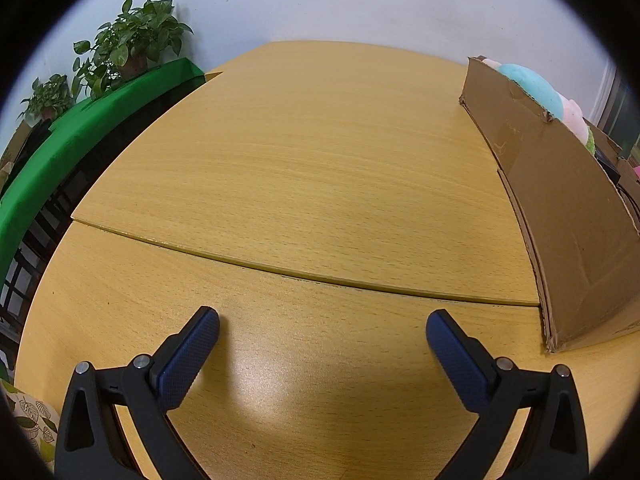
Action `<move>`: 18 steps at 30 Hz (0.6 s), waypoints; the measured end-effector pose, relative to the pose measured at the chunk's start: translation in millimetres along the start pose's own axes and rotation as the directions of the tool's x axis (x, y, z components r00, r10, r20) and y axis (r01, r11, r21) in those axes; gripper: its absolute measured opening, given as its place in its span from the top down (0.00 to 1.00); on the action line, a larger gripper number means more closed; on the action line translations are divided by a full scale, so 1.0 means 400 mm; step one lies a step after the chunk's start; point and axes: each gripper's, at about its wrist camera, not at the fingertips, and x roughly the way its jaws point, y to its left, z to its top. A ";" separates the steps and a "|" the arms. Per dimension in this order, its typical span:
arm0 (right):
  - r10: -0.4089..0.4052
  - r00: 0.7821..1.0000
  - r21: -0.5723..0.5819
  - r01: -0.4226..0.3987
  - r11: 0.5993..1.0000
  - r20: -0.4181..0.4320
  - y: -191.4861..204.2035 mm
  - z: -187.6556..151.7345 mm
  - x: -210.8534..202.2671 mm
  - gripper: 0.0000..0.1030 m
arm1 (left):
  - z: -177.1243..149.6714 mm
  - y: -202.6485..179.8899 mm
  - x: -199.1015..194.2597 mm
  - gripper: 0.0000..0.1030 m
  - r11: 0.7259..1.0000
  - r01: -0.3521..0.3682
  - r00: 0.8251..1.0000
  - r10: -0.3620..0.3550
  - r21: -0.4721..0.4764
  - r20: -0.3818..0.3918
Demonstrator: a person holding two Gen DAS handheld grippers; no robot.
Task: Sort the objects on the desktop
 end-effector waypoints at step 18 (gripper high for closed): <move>0.002 1.000 0.000 -0.002 1.000 0.001 -0.002 0.001 0.001 0.00 | 0.000 0.001 -0.003 0.00 1.000 0.001 1.000 -0.001 0.002 -0.005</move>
